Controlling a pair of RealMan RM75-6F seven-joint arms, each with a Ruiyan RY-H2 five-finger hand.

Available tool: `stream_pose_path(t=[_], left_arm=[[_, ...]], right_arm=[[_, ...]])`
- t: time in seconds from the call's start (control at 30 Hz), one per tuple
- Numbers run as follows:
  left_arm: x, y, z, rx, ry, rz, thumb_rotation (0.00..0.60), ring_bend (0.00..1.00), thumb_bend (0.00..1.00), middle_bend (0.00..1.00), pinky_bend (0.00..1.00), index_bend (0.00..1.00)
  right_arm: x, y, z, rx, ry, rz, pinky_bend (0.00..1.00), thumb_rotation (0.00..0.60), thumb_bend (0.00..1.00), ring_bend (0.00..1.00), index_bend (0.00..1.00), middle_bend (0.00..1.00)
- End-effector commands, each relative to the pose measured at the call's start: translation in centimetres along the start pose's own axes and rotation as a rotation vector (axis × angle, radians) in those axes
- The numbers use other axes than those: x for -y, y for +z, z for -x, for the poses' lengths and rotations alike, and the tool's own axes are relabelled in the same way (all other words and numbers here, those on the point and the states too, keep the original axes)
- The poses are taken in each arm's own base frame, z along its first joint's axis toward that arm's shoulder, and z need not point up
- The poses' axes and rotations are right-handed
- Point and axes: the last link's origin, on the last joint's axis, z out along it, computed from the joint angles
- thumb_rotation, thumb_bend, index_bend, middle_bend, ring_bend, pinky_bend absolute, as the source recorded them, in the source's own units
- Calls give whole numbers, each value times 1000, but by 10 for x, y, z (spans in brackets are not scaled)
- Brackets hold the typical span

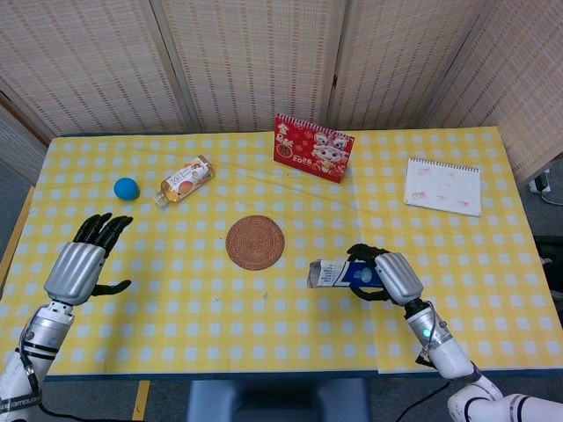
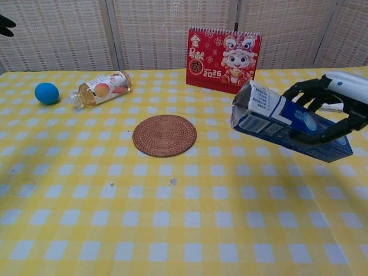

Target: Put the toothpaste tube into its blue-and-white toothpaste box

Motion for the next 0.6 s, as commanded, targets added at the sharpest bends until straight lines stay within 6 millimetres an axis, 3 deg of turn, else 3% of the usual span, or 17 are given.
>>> stream_pose_path(t=[0.03,0.27,0.37,0.43,0.5,0.6], left_arm=[[4,-15,23,-28,-26,-51,600,58,126,133,87,89],[18,-19,31,-12,-27,-64,600,58,123,133,82,89],[19,-19,32,-6,-15,-44,600,58,122,133,82,89],[20,-20,32,1,-6,-43,600,58,122,133,82,89],[20,-22,32,3,-3,-45,600,58,122,133,82,88],[23,-25,31,-4,-8,-53,600,59,122,133,82,87]], right_arm=[[-12,-5,6,51,-42,51,408,600,303,344,483,297],[-23,-1,23,84,-74,81,407,600,302,324,464,276],[-26,-2,25,97,-109,87,329,600,303,263,278,188],[-25,-3,24,115,-126,95,238,600,303,178,64,70],[-24,-4,22,148,-127,108,174,600,303,121,2,15],[-21,-8,16,174,-114,115,93,600,303,62,0,0]])
